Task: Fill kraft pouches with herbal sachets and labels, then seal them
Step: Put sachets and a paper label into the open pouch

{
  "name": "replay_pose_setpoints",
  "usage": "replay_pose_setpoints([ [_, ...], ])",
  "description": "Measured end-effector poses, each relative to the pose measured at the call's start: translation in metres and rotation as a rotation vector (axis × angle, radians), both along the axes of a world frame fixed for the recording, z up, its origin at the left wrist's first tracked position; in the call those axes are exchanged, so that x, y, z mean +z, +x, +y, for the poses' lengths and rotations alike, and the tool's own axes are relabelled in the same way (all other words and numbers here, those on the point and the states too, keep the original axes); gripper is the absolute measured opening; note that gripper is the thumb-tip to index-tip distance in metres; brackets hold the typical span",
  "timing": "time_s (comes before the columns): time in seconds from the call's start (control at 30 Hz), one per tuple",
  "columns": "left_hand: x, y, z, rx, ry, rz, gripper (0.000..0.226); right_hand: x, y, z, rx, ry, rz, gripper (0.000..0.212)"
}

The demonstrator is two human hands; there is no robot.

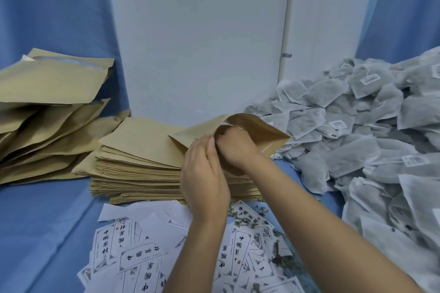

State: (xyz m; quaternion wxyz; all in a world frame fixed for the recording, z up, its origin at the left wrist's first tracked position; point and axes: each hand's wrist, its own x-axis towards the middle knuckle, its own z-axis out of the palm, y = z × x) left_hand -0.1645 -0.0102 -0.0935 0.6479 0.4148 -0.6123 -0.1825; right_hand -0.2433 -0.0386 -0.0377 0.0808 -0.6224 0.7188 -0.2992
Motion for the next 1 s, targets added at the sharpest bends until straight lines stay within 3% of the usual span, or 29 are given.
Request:
replay_pose_setpoints([
  [0.1,0.000,-0.007,0.009,0.027,-0.011,-0.028,0.058,-0.006,-0.006,-0.006,0.090,0.175,0.153,0.034],
  [0.17,0.002,-0.010,0.011,0.026,-0.017,-0.042,0.065,-0.009,-0.010,-0.005,0.125,0.159,0.176,0.028],
  [0.23,0.005,-0.013,0.005,0.023,0.002,-0.039,0.063,-0.010,-0.011,0.002,0.069,0.023,0.082,0.025],
  [0.33,0.009,-0.018,-0.010,0.038,0.032,-0.015,0.045,-0.015,-0.015,0.018,-0.122,-0.397,-0.015,0.022],
  [0.43,0.013,-0.021,-0.024,0.042,0.010,0.044,0.038,-0.023,-0.031,0.031,-0.316,-0.811,-0.377,0.021],
  [0.5,0.014,-0.022,-0.035,0.059,0.026,0.095,0.040,-0.032,-0.052,0.028,-0.447,-0.905,-0.611,0.020],
  [0.53,0.014,-0.023,-0.041,0.073,0.025,0.122,0.040,-0.039,-0.063,0.024,-0.486,-0.853,-0.626,0.018],
  [0.6,0.013,-0.024,-0.050,0.088,0.004,0.160,0.040,-0.057,-0.088,0.015,-0.524,-0.590,-0.363,0.015],
  [0.7,0.013,-0.027,-0.062,0.090,-0.014,0.162,0.042,-0.082,-0.123,-0.005,-0.442,-0.226,0.358,0.065],
  [0.77,0.014,-0.031,-0.073,0.092,-0.016,0.180,0.040,-0.088,-0.139,-0.025,-0.388,-0.089,0.697,0.088],
  [0.83,0.016,-0.035,-0.083,0.091,-0.003,0.212,0.039,-0.090,-0.150,-0.046,-0.392,0.048,0.827,0.095],
  [1.0,0.018,-0.045,-0.100,0.064,0.008,0.234,0.042,-0.092,-0.169,-0.082,-0.446,0.193,0.832,0.077],
])
